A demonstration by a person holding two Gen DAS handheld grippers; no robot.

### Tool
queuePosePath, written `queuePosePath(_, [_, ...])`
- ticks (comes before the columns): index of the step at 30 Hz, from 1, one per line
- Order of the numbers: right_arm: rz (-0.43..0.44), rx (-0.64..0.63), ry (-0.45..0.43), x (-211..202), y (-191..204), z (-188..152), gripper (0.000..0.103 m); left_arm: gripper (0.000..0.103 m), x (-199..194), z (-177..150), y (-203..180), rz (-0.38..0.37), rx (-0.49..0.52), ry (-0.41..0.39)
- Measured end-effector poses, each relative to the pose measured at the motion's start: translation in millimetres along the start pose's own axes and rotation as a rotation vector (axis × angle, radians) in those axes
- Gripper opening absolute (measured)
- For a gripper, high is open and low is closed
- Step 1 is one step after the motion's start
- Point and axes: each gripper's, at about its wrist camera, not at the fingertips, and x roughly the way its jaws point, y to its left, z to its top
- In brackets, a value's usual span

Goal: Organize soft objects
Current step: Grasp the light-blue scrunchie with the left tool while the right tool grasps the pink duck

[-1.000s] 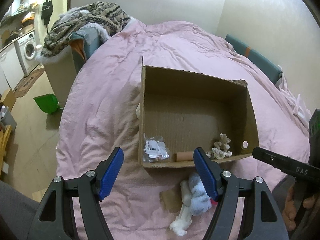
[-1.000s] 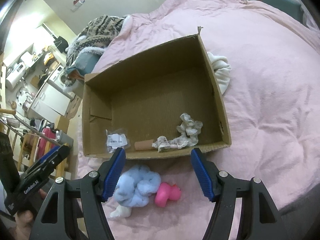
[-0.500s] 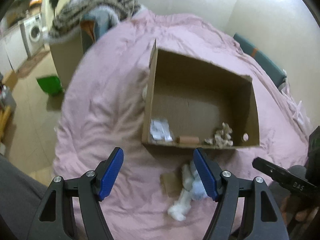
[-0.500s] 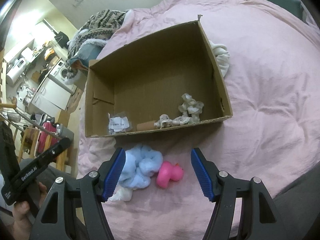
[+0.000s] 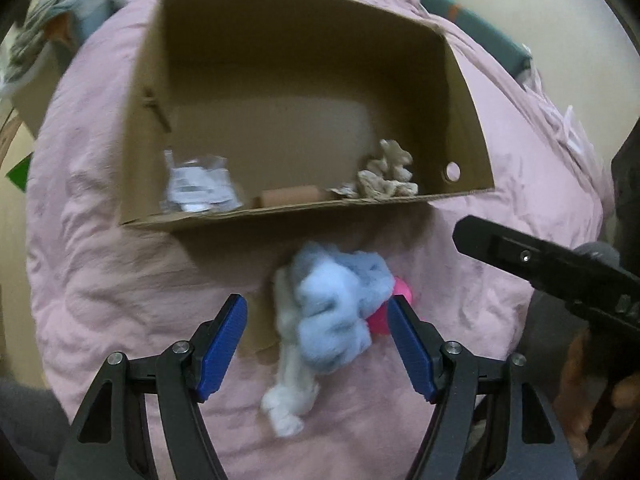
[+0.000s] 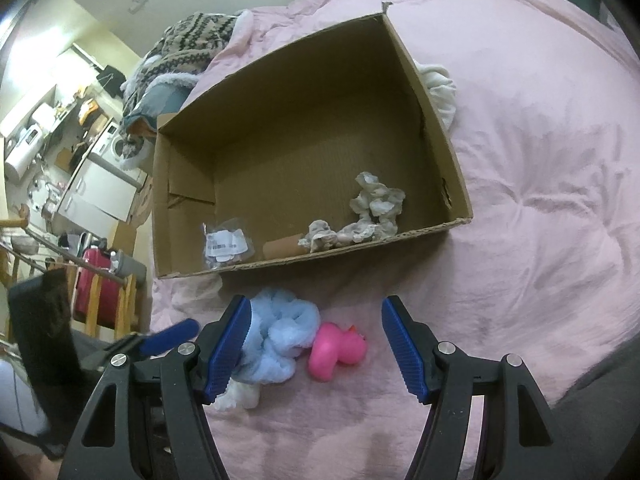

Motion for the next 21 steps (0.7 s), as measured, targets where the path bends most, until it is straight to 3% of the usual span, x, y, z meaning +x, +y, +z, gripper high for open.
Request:
queuePosePath(2, [0.004,0.016,0.001,1,-3,1,0.071,0.069,11,3,-1,-0.007,-0.008,0.022])
queuePosePath(3, [0.006,0.023,0.001,0,-5,2,0.071,0.064,19,5,0,-0.012,-0.017,0.034])
queuePosePath(7, [0.014,0.045,0.011,1,-10,2,0.071,0.043,37,8,2,0.010,-0.020,0.062])
queuePosePath(8, [0.018,0.047,0.012,1,-10,2,0.071,0.030,37,7,4,0.011,-0.025,0.058])
queuePosePath(10, [0.022,0.051,0.012,1,-11,3,0.071,0.019,36,8,9,0.017,-0.048,0.061])
queuePosePath(13, [0.033,0.061,0.016,3,-12,4,0.071,0.013,25,8,12,-0.002,-0.055,0.035])
queuePosePath(18, [0.032,0.070,0.013,2,-12,5,0.071,0.012,-26,13,14,-0.035,-0.071,-0.080])
queuePosePath(21, [0.039,0.084,0.007,1,-15,5,0.071,0.012,-54,15,9,-0.030,-0.023,-0.109])
